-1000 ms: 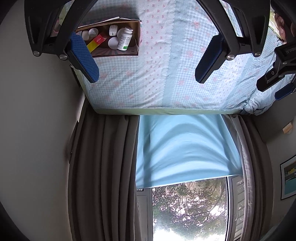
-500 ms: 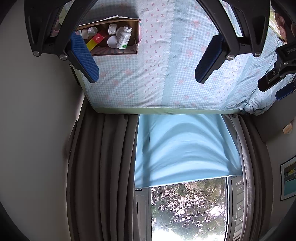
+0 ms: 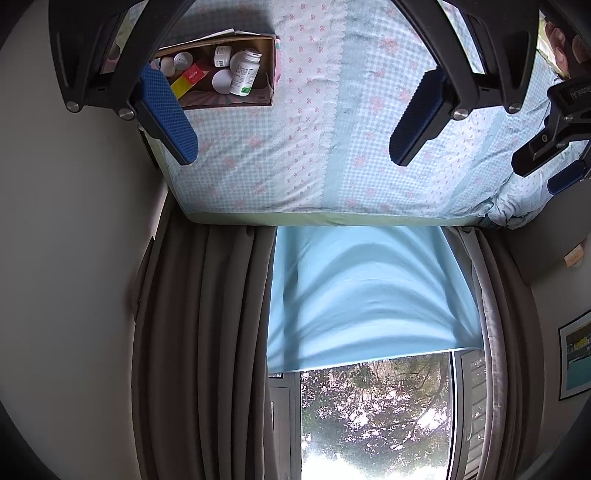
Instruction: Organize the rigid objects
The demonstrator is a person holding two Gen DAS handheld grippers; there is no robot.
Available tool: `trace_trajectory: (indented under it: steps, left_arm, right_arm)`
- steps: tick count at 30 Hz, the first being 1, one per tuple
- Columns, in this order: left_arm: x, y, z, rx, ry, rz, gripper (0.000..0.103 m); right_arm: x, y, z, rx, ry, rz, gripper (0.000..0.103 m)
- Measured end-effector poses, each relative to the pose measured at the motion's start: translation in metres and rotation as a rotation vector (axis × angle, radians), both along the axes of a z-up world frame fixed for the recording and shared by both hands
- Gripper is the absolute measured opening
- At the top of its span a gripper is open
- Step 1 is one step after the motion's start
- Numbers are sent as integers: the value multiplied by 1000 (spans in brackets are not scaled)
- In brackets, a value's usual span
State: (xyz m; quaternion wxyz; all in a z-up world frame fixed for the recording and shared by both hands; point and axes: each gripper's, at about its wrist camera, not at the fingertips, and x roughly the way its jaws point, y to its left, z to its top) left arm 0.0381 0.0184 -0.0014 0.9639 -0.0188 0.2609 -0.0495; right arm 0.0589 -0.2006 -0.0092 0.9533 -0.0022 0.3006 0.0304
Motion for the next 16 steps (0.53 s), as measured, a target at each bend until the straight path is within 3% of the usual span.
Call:
trace_trajectory:
  steps: [8, 16]
  left_arm:
    - [-9, -3, 5, 26, -77, 35, 103]
    - [-5, 2, 0, 0, -59, 40, 103]
  right_arm:
    - [4, 1, 1, 2, 3, -6, 103]
    - [3, 3, -1, 2, 6, -19, 103]
